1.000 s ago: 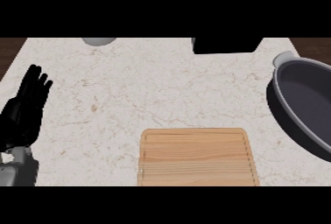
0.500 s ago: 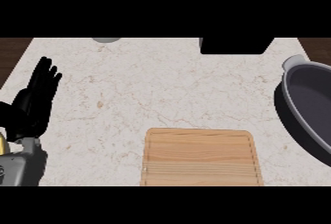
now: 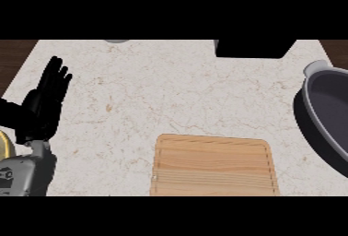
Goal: Pick the pear from the cutting board and place it in the pot
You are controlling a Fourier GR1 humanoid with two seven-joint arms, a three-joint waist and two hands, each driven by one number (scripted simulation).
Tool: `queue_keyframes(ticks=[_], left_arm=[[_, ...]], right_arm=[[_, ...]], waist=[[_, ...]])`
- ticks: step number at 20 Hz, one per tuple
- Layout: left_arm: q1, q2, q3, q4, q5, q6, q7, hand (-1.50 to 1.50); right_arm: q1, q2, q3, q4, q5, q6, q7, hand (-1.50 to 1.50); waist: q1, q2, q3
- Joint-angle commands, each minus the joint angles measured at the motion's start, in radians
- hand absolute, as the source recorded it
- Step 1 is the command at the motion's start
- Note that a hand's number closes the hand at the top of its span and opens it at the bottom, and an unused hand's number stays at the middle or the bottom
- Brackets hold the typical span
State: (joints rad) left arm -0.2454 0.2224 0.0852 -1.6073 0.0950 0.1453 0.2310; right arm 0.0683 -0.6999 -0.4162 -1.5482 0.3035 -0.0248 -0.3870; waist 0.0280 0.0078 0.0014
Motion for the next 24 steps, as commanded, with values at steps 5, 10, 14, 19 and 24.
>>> queue_keyframes(ticks=[5,10,14,19,24], left_arm=[[0.017,-0.025,-0.012,0.001,-0.024,0.013,-0.003,0.00],[0.012,-0.016,-0.004,-0.015,-0.010,-0.001,0.011,0.00],[0.008,0.015,0.036,0.008,0.021,-0.040,-0.011,0.00],[0.053,-0.024,0.000,-0.030,0.000,-0.020,-0.017,0.00],[0.061,-0.002,0.019,-0.049,0.005,-0.029,-0.001,0.00]], right_arm=[[-0.284,0.040,0.118,0.508,0.204,-0.152,-0.196,1.50],[-0.395,0.066,0.130,0.752,0.170,-0.046,-0.149,-1.50],[-0.462,0.059,0.157,0.837,0.132,0.113,-0.243,-1.50],[-0.552,0.120,0.085,0.921,-0.003,0.250,-0.310,-1.50],[-0.597,0.012,-0.054,1.069,-0.136,0.407,-0.363,-1.50]], waist=[[-0.007,-0.003,0.000],[0.010,0.003,0.002],[-0.003,-0.001,0.000],[0.000,-0.002,0.001],[-0.003,-0.001,0.001]])
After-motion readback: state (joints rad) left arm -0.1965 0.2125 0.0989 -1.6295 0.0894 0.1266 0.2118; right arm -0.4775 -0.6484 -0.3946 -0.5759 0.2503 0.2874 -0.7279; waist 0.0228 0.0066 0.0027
